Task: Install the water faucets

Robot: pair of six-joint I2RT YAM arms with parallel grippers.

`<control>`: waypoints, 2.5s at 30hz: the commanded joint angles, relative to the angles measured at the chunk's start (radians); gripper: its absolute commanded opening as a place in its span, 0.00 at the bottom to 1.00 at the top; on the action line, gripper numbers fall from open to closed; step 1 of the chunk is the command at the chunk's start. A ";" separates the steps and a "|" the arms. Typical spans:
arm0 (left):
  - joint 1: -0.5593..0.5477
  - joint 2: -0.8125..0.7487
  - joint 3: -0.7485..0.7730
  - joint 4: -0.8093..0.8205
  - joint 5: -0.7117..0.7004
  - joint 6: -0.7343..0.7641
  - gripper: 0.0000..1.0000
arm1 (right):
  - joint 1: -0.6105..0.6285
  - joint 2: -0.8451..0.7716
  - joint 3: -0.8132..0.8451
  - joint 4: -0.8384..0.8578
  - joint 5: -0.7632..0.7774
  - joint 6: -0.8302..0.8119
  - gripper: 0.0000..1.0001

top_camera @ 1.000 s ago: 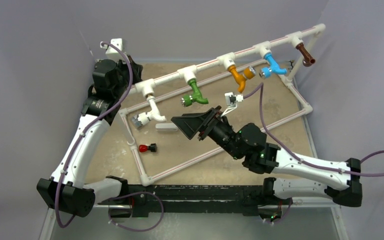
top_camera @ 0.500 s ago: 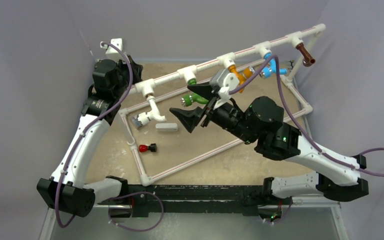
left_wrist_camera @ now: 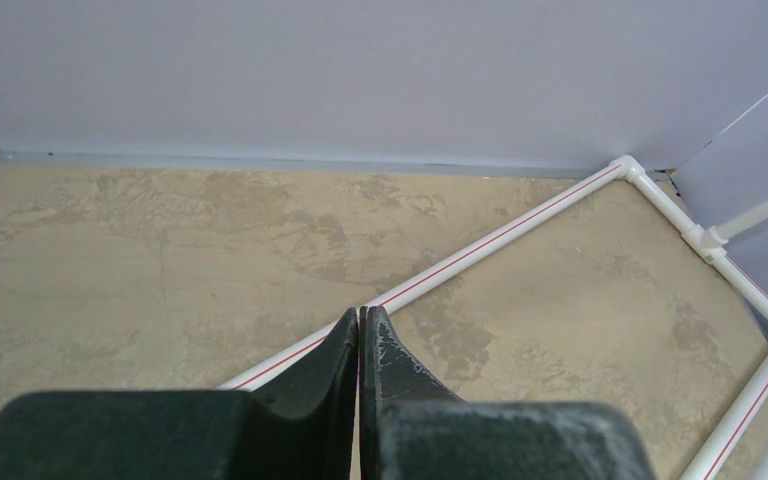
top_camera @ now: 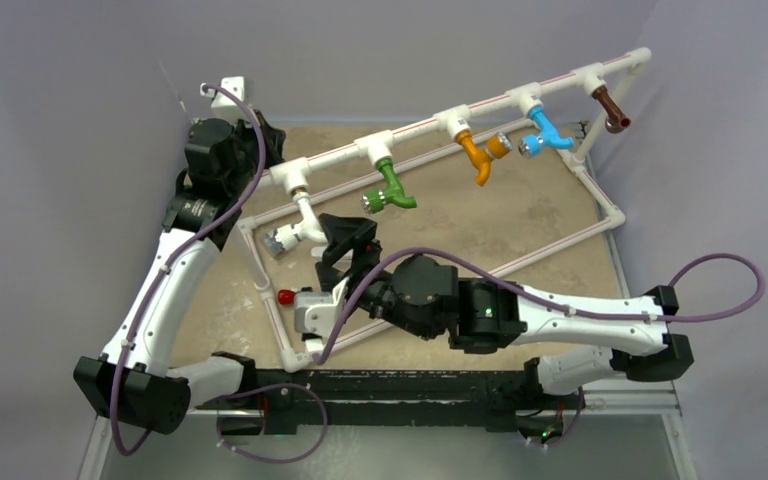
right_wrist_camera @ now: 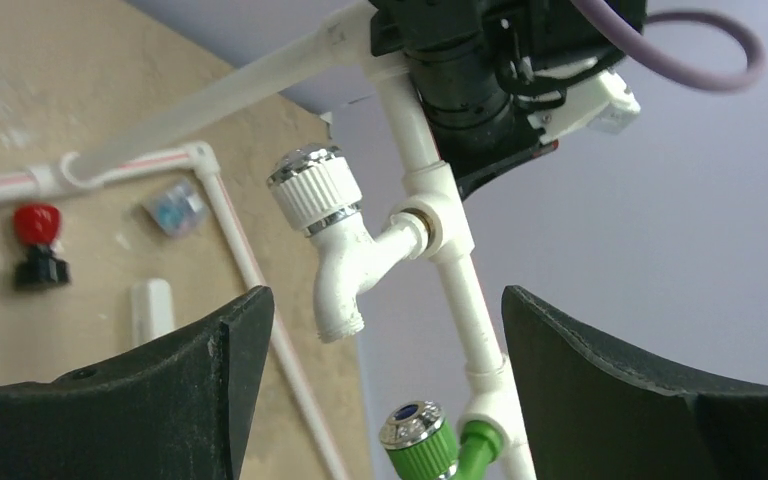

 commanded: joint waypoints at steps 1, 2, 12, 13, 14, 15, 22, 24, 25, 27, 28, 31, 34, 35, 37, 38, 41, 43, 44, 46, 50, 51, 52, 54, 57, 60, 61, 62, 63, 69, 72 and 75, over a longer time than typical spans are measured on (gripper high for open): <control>0.008 0.017 -0.048 -0.161 0.069 0.001 0.00 | 0.042 0.024 -0.021 0.100 0.112 -0.292 0.84; 0.008 0.016 -0.047 -0.161 0.069 0.001 0.00 | 0.049 0.034 -0.042 0.134 0.137 -0.331 0.84; 0.013 0.017 -0.049 -0.158 0.073 -0.001 0.00 | 0.059 0.123 -0.206 0.497 0.247 -0.637 0.80; 0.013 0.017 -0.049 -0.159 0.073 -0.001 0.00 | 0.058 0.135 -0.216 0.533 0.247 -0.664 0.79; 0.013 0.016 -0.049 -0.159 0.074 -0.001 0.00 | 0.055 0.149 -0.225 0.580 0.259 -0.689 0.79; 0.013 0.015 -0.049 -0.160 0.074 -0.001 0.00 | 0.049 0.168 -0.232 0.626 0.271 -0.713 0.78; 0.013 0.019 -0.049 -0.159 0.079 -0.002 0.00 | 0.008 0.228 -0.227 0.797 0.293 -0.771 0.77; 0.013 0.019 -0.049 -0.158 0.080 -0.002 0.00 | -0.002 0.236 -0.224 0.808 0.286 -0.769 0.77; 0.013 0.019 -0.049 -0.158 0.079 -0.002 0.00 | -0.006 0.240 -0.222 0.812 0.282 -0.763 0.77; 0.013 0.019 -0.049 -0.158 0.080 -0.002 0.00 | -0.015 0.252 -0.215 0.818 0.277 -0.749 0.76; 0.013 0.018 -0.049 -0.158 0.080 -0.002 0.00 | -0.019 0.257 -0.212 0.821 0.275 -0.743 0.75; 0.013 0.019 -0.049 -0.158 0.081 -0.002 0.00 | -0.032 0.270 -0.203 0.828 0.269 -0.721 0.69; 0.013 0.020 -0.049 -0.158 0.082 -0.002 0.00 | -0.041 0.282 -0.198 0.833 0.269 -0.701 0.59; 0.013 0.019 -0.049 -0.159 0.083 -0.002 0.00 | -0.044 0.285 -0.197 0.837 0.268 -0.694 0.57; 0.013 0.018 -0.049 -0.158 0.082 -0.002 0.00 | -0.049 0.291 -0.196 0.845 0.271 -0.683 0.52; 0.013 0.019 -0.049 -0.158 0.082 -0.002 0.00 | -0.051 0.294 -0.195 0.851 0.273 -0.675 0.49; 0.013 0.019 -0.049 -0.158 0.081 -0.002 0.00 | -0.053 0.303 -0.195 0.863 0.276 -0.640 0.37; 0.013 0.019 -0.049 -0.158 0.082 -0.002 0.00 | -0.053 0.312 -0.199 0.911 0.290 -0.628 0.20; 0.013 0.019 -0.049 -0.159 0.082 -0.002 0.00 | -0.053 0.318 -0.201 0.935 0.298 -0.617 0.10; 0.013 0.019 -0.049 -0.158 0.082 -0.002 0.00 | -0.053 0.330 -0.202 0.982 0.324 -0.572 0.00; 0.015 0.019 -0.049 -0.158 0.082 -0.002 0.00 | -0.053 0.350 -0.189 1.059 0.366 -0.401 0.00; 0.015 0.019 -0.049 -0.158 0.082 -0.002 0.00 | -0.053 0.352 -0.179 1.056 0.375 -0.340 0.00; 0.015 0.019 -0.049 -0.158 0.082 -0.002 0.00 | -0.053 0.353 -0.168 1.048 0.383 -0.269 0.00; 0.015 0.019 -0.049 -0.158 0.083 -0.002 0.00 | -0.054 0.352 -0.154 1.035 0.403 -0.132 0.00; 0.016 0.017 -0.049 -0.158 0.084 -0.002 0.00 | -0.053 0.346 -0.140 1.000 0.415 0.103 0.00; 0.017 0.017 -0.047 -0.158 0.085 -0.002 0.00 | -0.053 0.328 -0.137 0.964 0.412 0.370 0.00; 0.018 0.017 -0.047 -0.158 0.085 -0.002 0.00 | -0.053 0.320 -0.139 0.934 0.402 0.502 0.00; 0.018 0.016 -0.047 -0.158 0.085 -0.002 0.00 | -0.053 0.313 -0.144 0.925 0.398 0.567 0.00; 0.018 0.017 -0.048 -0.159 0.085 -0.002 0.00 | -0.054 0.304 -0.157 0.927 0.395 0.678 0.00; 0.019 0.017 -0.049 -0.159 0.086 -0.004 0.00 | -0.084 0.240 -0.238 0.990 0.368 1.166 0.00; 0.019 0.017 -0.049 -0.158 0.088 -0.004 0.00 | -0.108 0.215 -0.278 1.005 0.353 1.412 0.00; 0.019 0.018 -0.049 -0.158 0.091 -0.005 0.00 | -0.121 0.206 -0.309 1.013 0.339 1.633 0.00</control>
